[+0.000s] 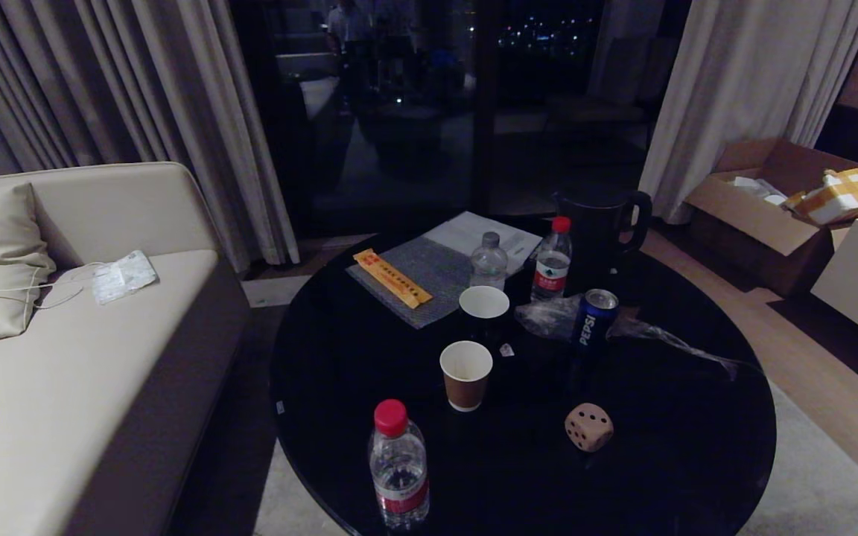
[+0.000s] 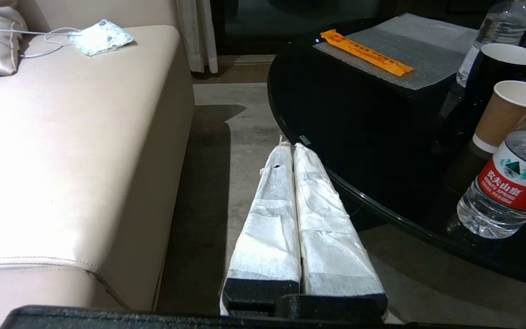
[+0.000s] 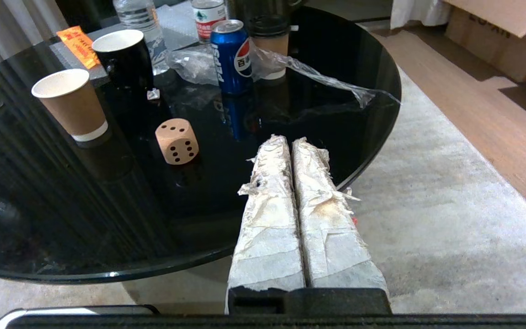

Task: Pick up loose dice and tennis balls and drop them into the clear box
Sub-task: Pick up toys out of the box

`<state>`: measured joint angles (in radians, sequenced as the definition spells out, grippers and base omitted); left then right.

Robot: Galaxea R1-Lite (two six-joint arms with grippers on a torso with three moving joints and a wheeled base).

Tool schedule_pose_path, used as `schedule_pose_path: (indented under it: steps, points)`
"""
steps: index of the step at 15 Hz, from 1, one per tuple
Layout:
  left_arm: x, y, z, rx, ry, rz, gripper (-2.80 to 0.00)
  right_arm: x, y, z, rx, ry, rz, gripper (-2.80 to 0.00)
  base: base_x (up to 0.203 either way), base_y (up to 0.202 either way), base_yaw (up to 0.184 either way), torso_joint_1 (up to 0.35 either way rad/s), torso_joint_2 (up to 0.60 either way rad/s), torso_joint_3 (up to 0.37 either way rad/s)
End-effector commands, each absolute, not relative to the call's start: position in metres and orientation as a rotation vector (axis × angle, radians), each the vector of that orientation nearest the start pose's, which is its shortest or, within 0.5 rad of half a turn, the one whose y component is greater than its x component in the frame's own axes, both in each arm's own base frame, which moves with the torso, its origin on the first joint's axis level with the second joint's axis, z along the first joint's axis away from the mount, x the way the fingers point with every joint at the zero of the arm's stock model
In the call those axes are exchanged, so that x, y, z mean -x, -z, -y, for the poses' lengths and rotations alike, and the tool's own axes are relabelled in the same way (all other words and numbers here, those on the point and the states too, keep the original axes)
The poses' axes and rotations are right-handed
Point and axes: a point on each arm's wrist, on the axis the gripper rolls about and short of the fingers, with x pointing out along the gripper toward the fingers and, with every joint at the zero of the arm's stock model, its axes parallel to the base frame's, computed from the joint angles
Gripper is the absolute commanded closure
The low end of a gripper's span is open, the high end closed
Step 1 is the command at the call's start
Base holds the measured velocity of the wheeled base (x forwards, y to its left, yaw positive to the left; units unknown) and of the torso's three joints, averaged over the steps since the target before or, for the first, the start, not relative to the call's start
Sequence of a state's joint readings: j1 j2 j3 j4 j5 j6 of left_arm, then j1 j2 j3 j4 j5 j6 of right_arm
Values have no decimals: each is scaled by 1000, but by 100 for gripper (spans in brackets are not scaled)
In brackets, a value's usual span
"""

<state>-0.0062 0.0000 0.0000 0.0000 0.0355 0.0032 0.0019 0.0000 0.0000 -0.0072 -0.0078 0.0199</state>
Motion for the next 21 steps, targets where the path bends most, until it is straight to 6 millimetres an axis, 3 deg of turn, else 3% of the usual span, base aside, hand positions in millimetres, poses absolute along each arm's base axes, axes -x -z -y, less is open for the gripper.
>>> schedule_pose_path:
  steps: [1, 4, 7, 9, 12, 15, 18, 21]
  points:
    - [23, -75, -1, -3, -31, -3, 0, 22, -75, 0, -3, -9, 2, 0, 0, 0, 0, 0, 0, 0]
    - [23, -75, -1, -3, -31, -3, 0, 24, -80, 0, -3, -9, 8, 0, 0, 0, 0, 0, 0, 0]
    - [23, -75, -1, -3, -31, -3, 0, 22, -114, -1, -6, -29, -44, 0, 0, 0, 0, 0, 0, 0]
    - [23, -75, -1, -3, -31, -3, 0, 7, -136, -1, -10, -45, -154, 0, 0, 0, 0, 0, 0, 0]
    - [23, -75, -1, -3, -31, -3, 0, -32, -164, -3, -34, -105, -327, 0, 0, 0, 0, 0, 0, 0]
    - [23, -75, -1, -3, -31, -3, 0, -86, -188, -7, -111, -188, -454, 0, 0, 0, 0, 0, 0, 0]
    - [23, -75, -1, -3, -31, -3, 0, -144, -192, -23, -140, -277, -570, 0, 0, 0, 0, 0, 0, 0]
    - [23, -75, -1, -3, -31, -3, 0, -199, -182, -46, -134, -347, -674, 0, 0, 0, 0, 0, 0, 0]
